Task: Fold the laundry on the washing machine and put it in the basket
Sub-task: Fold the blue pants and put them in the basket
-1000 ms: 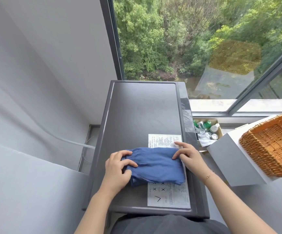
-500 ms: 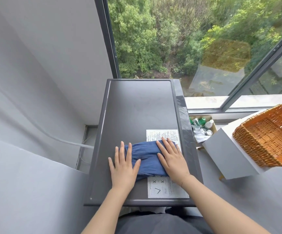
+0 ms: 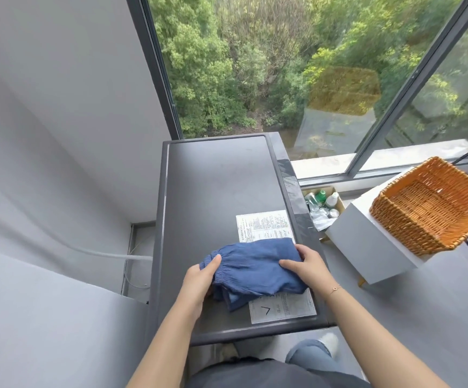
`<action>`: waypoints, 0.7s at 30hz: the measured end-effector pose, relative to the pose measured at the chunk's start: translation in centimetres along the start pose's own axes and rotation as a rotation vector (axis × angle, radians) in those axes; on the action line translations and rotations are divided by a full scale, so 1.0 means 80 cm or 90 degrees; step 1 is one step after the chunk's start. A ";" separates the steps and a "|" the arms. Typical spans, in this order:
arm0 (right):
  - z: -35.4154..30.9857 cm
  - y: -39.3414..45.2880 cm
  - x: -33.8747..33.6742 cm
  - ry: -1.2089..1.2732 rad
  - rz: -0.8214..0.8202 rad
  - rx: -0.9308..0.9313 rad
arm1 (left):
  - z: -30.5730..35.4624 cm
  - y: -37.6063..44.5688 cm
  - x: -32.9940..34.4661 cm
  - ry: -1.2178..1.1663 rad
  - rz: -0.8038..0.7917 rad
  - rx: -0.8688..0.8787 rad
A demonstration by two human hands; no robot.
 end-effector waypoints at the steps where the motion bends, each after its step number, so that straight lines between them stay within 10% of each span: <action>1: -0.002 0.003 -0.002 -0.013 -0.005 0.008 | -0.002 -0.002 0.006 0.009 -0.024 -0.019; 12: 0.025 0.013 -0.070 0.401 -0.056 0.061 | 0.007 -0.018 0.096 0.116 -0.006 0.176; 21: 0.086 0.051 -0.243 0.435 0.018 -0.023 | 0.022 -0.016 0.292 0.046 -0.042 0.215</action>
Point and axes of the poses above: each hand's wrist, its own y-axis towards the middle knuckle, its own x-axis out of the palm, z = x × y, the point moved 2 cm from there along y, towards the middle knuckle, and after that the axes turned 14 degrees about -y, right-handed, at the moved point
